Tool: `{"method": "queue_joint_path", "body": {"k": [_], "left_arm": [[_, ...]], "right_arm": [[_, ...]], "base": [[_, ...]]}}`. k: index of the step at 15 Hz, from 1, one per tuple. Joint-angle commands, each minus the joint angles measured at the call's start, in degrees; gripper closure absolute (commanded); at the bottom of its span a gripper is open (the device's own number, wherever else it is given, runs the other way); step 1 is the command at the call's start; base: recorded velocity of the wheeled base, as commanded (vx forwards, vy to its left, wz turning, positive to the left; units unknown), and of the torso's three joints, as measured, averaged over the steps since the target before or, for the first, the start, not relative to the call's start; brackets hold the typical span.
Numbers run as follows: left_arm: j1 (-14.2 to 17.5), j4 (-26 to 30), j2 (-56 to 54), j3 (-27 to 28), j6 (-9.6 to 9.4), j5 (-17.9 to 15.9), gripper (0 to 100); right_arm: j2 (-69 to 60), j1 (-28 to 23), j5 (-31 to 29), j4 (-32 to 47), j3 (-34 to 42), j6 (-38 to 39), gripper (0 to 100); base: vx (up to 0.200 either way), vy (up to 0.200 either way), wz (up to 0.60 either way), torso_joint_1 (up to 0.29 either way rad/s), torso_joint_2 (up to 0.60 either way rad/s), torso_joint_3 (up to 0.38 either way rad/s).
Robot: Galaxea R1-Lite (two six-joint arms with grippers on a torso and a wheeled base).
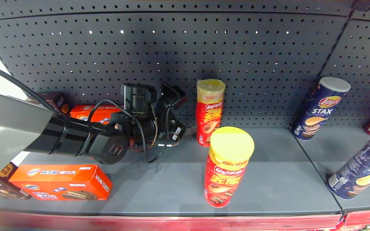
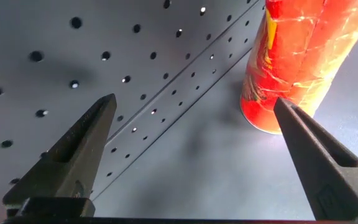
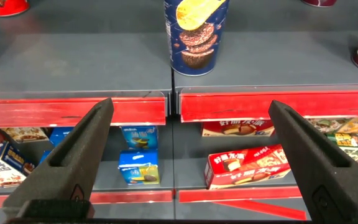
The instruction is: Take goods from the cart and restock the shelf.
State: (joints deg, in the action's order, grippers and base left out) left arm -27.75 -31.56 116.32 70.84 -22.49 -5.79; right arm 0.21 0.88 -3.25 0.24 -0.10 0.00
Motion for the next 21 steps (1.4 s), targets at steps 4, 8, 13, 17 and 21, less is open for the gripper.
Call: {"method": "queue_joint_path", "body": {"k": [4, 8, 13, 17, 21], "left_arm": [[0.32, 0.01, 0.31, -0.35, 0.08, -0.01, 0], [0.59, -0.08, -2.86, -3.25, 0.08, 0.43, 0], [2.08, 1.06, -12.44, -9.84, 0.17, 0.43, 0], [4.89, 1.15, -26.76, -20.21, 0.78, 0.17, 0], [1.11, 0.62, -40.91, -27.6, 8.96, 1.31, 0]], "right_arm": [[0.06, 0.0, 0.0, 0.02, 0.01, 0.0, 0], [0.06, 0.0, 0.0, 0.02, 0.01, 0.0, 0], [0.06, 0.0, 0.0, 0.02, 0.01, 0.0, 0], [0.06, 0.0, 0.0, -0.07, 0.01, 0.0, 0], [0.06, 0.0, 0.0, 0.02, 0.01, 0.0, 0]], "base": [[0.0, 0.0, 0.0, 0.0, 0.0, 0.0], [0.0, 0.0, 0.0, 0.0, 0.0, 0.0], [0.0, 0.0, 0.0, 0.0, 0.0, 0.0], [0.0, 0.0, 0.0, 0.0, 0.0, 0.0], [0.0, 0.0, 0.0, 0.0, 0.0, 0.0]]}}
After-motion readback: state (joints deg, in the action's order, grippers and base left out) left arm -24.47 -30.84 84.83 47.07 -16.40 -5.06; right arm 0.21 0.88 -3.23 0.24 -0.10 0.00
